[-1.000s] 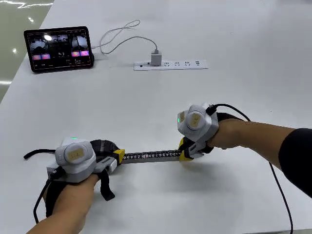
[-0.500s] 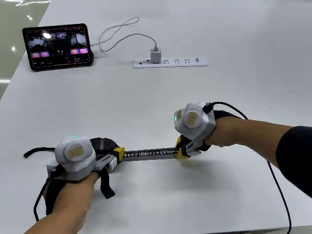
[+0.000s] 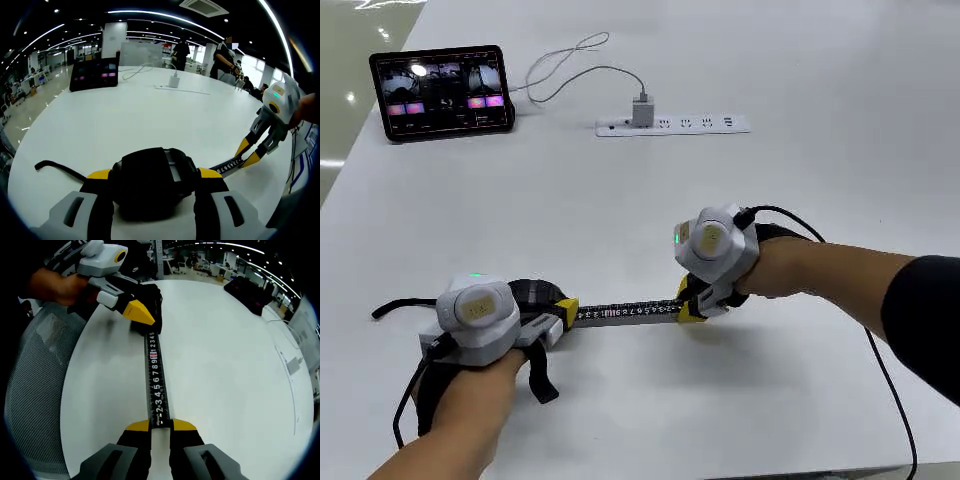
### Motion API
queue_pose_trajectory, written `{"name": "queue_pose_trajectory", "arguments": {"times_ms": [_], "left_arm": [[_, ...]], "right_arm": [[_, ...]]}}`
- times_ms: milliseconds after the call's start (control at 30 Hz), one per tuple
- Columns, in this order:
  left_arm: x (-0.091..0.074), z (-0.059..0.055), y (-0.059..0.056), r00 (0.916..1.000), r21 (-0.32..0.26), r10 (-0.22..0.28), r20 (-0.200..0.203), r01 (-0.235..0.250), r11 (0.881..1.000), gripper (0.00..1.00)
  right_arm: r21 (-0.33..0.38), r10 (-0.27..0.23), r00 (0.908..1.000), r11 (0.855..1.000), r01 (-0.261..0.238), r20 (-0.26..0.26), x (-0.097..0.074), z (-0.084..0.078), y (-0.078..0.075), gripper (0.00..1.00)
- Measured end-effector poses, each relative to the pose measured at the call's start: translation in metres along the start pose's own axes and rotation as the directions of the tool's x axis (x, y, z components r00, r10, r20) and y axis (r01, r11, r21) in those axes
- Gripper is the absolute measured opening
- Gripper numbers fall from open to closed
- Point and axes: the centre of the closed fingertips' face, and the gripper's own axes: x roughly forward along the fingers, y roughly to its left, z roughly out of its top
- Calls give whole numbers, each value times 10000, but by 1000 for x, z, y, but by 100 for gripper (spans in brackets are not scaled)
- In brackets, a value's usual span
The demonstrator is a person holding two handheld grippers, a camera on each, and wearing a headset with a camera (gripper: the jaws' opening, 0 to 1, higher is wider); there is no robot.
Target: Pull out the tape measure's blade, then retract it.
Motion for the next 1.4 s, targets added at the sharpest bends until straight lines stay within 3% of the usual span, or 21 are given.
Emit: {"name": "queue_pose_trajectory", "arguments": {"times_ms": [133, 200, 633, 1000, 1100, 1233, 1333, 1400], "left_arm": [[0, 0, 0, 10000, -5, 3, 19, -3, 10000, 60], [0, 0, 0, 10000, 3, 6, 13, -6, 10000, 60], [-1, 0, 0, 10000, 10, 28, 51, -28, 10000, 60], [0, 1, 0, 10000, 6, 29, 54, -29, 10000, 60], [0, 0, 0, 10000, 6, 5, -2, -5, 10000, 60], [1, 0, 1, 10000, -19, 5, -4, -5, 10000, 60], [1, 0, 0, 10000, -13, 16, 24, -16, 10000, 60], [1, 0, 0, 10000, -20, 20, 17, -20, 10000, 60]], "right_arm": [[-17, -38, 10000, 10000, 38, 19, 1, 1, 0, 9], [-395, -96, 9999, 9992, 100, 110, 2, 3, 1, 9], [10, -47, 9995, 10000, 47, 319, 4, 9, 0, 9], [-105, -149, 9997, 9998, 151, 214, 6, 12, 1, 9], [365, -148, 9995, 9992, 138, 289, 6, 13, 0, 9], [-84, -142, 9997, 9999, 144, 193, 8, 15, 2, 9], [359, -89, 9998, 9993, 82, 183, 8, 16, 0, 9], [225, -68, 9998, 9997, 64, 180, 8, 17, 1, 9]]}}
